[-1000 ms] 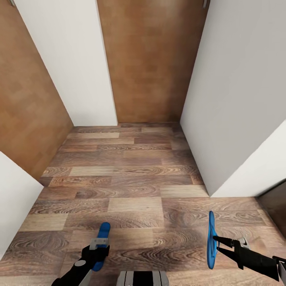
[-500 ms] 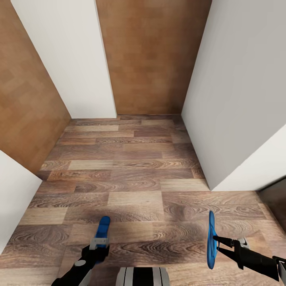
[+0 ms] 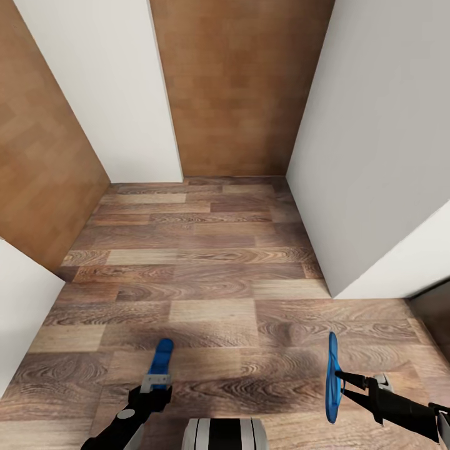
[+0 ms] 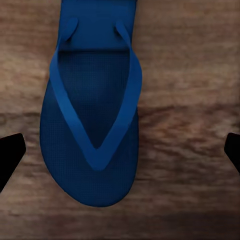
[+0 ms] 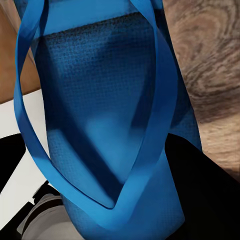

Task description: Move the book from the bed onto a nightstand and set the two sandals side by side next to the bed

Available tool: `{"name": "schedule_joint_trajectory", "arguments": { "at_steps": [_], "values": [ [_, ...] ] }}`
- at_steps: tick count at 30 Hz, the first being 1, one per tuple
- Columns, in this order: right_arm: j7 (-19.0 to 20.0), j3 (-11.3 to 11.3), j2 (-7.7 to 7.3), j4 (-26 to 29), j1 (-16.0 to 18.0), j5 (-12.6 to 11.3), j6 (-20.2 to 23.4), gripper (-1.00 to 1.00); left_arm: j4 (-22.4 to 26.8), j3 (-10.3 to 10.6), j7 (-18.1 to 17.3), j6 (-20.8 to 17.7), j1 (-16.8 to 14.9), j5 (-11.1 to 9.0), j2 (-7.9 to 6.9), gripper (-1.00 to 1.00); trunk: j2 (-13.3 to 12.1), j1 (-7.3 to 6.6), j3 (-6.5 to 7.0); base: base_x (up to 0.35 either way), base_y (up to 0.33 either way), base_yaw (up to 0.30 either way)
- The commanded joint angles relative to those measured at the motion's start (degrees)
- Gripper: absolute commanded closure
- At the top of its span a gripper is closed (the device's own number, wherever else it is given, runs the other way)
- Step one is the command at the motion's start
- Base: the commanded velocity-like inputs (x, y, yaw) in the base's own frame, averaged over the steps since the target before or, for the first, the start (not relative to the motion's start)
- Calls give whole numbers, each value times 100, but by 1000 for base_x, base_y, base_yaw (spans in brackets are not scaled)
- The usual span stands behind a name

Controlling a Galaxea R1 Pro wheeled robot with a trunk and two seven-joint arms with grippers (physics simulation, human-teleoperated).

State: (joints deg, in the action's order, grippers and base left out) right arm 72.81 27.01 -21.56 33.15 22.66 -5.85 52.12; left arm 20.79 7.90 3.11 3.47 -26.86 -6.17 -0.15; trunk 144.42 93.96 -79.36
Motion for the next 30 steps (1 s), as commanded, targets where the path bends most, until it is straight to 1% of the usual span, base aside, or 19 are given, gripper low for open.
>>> {"name": "schedule_joint_trajectory", "arguments": {
  "at_steps": [1, 4, 7, 11, 17, 26, 30],
  "values": [
    [10, 6, 1, -2, 2, -13, 35, 100, -5, 45, 32, 22, -3, -60, -3, -100, 1, 1, -3, 232, 0, 0],
    [9, 6, -1, -2, 4, -13, 35, 100, -5, 3, 34, 24, -3, -60, -3, -100, 1, 1, -3, 255, 0, 0],
    [8, 6, -3, -2, 5, -13, 35, 100, -5, -36, 37, 28, -3, -54, -3, -100, 1, 1, -3, 108, 0, 0],
    [6, 6, -4, -2, 3, -13, 35, 100, -5, -50, 37, 23, -3, -52, -5, -100, 1, 1, -3, 63, 0, 0],
    [6, 6, -3, -2, 2, -13, 35, 100, -5, -52, 40, 28, -3, -51, -3, -100, 1, 1, -3, 215, 0, 0],
    [6, 6, -1, -2, 4, -13, 35, 100, -5, -54, 42, 25, -3, -51, -3, -100, 1, 1, -3, 19, 0, 0],
    [8, 6, -2, -2, 3, -13, 35, 100, -5, -60, 44, 22, -3, -51, -3, -100, 6, 11, -92, 0, 0, 0]
  ]
}}
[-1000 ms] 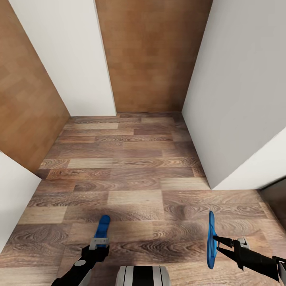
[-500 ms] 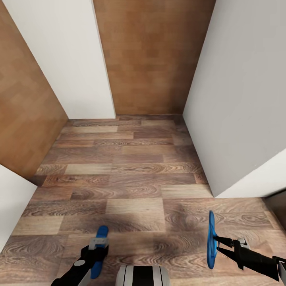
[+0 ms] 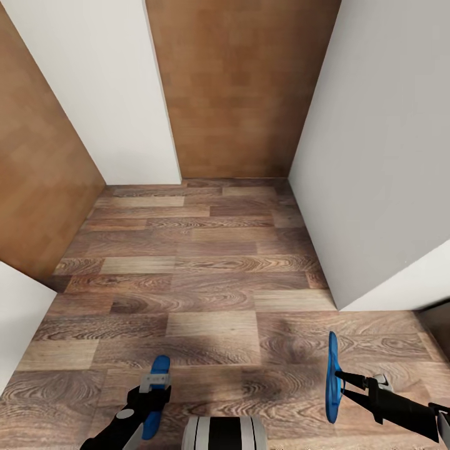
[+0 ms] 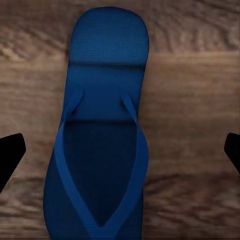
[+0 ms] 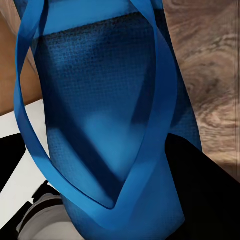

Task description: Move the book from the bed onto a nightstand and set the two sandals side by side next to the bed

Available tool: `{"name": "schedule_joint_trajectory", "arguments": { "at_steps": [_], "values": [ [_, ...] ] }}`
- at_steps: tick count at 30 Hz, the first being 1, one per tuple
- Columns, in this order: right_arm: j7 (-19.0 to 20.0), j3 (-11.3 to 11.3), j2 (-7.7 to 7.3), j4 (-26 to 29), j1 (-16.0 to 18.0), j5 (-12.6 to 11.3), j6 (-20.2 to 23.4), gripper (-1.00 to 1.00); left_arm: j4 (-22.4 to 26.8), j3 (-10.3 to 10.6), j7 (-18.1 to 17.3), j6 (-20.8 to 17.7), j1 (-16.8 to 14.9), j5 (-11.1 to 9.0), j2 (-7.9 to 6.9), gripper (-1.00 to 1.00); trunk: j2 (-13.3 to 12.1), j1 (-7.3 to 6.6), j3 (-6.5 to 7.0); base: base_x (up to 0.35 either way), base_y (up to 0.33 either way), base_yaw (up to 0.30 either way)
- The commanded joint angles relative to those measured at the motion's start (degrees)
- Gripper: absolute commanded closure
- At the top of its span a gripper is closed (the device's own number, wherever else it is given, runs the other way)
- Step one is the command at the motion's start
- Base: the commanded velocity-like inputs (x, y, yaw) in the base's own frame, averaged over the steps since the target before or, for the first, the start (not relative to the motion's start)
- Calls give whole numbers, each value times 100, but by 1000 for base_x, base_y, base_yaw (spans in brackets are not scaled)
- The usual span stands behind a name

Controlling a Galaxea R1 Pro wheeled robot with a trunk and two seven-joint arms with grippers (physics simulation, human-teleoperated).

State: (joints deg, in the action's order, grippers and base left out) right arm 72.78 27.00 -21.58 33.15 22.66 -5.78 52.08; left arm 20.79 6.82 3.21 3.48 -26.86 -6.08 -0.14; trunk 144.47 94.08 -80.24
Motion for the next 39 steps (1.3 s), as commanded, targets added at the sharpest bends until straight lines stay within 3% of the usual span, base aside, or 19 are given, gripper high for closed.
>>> {"name": "schedule_joint_trajectory", "arguments": {
  "at_steps": [1, 12, 18, 24, 39],
  "values": [
    [9, 7, 0, -2, 2, -19, 39, 100, -5, 48, 36, 22, -3, -60, -4, -100, 3, 1, -26, 0, 0, 0],
    [8, 7, 1, -2, 5, -19, 39, 100, -5, 48, 113, 22, -3, -60, -4, -100, 18, 30, -270, 0, 0, 0],
    [8, 7, 2, -2, 4, -19, 39, 100, -5, 48, 117, 22, -3, -60, -4, -100, 18, 30, -270, 0, 0, 0],
    [8, 7, 3, -2, 3, -19, 39, 100, -5, 48, 115, 24, -3, -60, -4, -100, 26, 45, -403, 0, 0, 0],
    [8, 7, -3, -2, 3, -19, 39, 100, 4, 46, 115, 35, -3, -60, -13, -100, 26, 45, -403, 0, 30, 0]
  ]
}}
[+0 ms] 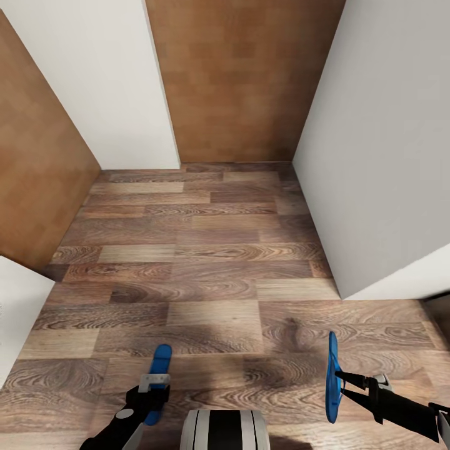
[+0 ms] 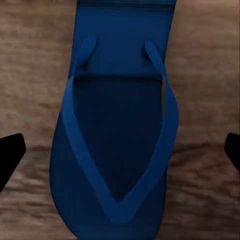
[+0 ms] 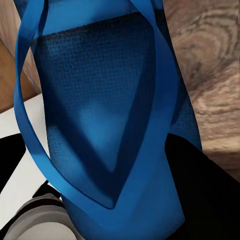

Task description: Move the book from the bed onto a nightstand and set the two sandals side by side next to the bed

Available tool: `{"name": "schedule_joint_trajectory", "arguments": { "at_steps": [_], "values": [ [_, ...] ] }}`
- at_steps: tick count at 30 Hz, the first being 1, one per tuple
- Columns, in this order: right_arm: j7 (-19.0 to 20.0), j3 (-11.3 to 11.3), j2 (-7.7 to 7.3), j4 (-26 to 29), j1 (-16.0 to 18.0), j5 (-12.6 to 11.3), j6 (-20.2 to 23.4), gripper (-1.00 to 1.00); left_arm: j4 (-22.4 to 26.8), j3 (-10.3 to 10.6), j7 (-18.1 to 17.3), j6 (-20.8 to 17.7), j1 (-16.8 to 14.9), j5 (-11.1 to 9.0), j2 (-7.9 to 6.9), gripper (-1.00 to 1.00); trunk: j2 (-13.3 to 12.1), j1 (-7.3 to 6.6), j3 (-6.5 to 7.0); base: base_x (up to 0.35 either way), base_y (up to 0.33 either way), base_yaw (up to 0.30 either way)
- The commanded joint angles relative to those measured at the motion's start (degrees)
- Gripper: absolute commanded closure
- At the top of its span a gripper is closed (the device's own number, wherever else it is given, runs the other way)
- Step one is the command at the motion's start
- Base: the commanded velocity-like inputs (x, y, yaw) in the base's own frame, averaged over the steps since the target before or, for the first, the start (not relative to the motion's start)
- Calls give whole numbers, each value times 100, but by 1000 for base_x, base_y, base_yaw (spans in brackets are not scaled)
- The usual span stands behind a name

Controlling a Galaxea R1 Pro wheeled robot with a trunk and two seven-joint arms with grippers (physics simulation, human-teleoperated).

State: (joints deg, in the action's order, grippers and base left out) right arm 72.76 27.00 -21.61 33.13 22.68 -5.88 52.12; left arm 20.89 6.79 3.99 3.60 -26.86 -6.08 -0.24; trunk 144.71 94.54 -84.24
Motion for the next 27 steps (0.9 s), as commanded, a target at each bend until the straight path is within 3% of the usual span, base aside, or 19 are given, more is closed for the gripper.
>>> {"name": "schedule_joint_trajectory", "arguments": {
  "at_steps": [1, 27],
  "values": [
    [10, 6, -1, 0, 1, -10, 36, 100, -6, 50, 36, 24, -3, -60, -3, -100, 1, -1, -3, 0, 91, 0],
    [10, 7, 5, 0, 1, -10, 36, 100, -6, 51, 40, 23, -3, -60, -3, -100, 4, 4, -47, 0, 5, 0]
  ]
}}
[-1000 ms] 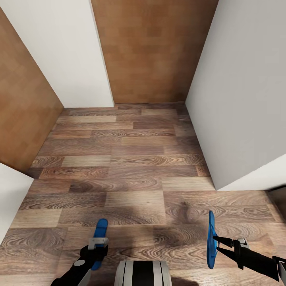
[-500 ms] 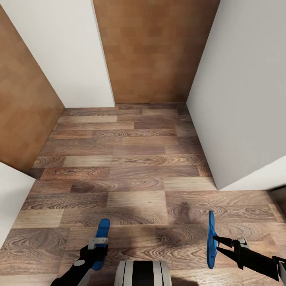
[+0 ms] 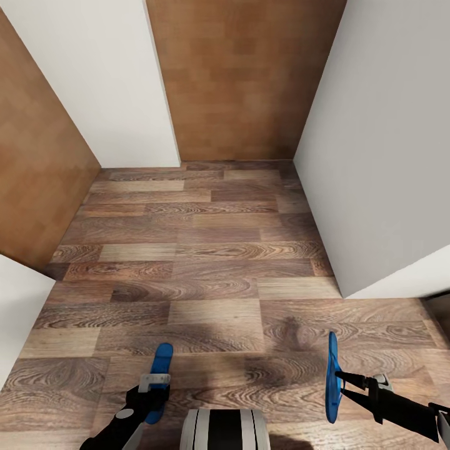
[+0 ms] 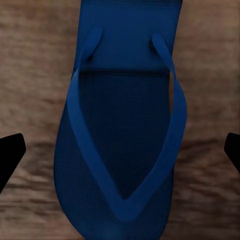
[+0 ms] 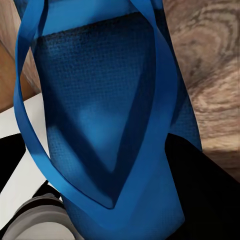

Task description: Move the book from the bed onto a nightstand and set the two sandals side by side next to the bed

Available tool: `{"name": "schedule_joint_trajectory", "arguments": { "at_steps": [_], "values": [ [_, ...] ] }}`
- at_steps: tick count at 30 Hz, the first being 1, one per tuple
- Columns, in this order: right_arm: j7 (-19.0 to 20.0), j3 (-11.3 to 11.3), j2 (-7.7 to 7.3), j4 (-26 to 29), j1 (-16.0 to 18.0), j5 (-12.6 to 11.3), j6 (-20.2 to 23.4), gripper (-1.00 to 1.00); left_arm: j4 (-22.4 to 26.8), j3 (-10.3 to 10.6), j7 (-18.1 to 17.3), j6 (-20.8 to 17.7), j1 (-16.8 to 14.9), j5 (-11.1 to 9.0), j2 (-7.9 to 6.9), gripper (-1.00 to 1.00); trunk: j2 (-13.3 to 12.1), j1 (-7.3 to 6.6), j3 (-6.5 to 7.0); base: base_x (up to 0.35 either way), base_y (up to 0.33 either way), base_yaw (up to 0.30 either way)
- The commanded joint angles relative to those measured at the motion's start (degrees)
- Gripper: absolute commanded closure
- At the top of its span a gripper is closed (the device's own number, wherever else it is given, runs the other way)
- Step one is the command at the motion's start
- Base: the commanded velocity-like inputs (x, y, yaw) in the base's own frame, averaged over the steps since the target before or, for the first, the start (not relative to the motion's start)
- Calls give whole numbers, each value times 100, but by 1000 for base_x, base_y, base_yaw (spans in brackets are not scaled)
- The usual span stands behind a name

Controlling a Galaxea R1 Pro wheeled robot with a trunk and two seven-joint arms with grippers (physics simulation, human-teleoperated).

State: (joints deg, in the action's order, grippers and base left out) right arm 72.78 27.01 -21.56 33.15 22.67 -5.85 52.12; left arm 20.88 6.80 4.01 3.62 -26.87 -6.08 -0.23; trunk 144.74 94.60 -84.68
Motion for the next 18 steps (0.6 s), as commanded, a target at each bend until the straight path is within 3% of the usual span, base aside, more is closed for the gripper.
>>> {"name": "schedule_joint_trajectory", "arguments": {
  "at_steps": [1, 18],
  "values": [
    [8, 6, 1, -2, 2, -12, 35, 100, -5, 49, 38, 23, -3, -60, -4, -100, 1, -1, -3, 0, 0, 0],
    [8, 6, 0, -2, 4, -12, 35, 100, -5, 42, 38, 25, -3, -60, -4, -100, 1, -1, -3, 71, 0, 0]
  ]
}}
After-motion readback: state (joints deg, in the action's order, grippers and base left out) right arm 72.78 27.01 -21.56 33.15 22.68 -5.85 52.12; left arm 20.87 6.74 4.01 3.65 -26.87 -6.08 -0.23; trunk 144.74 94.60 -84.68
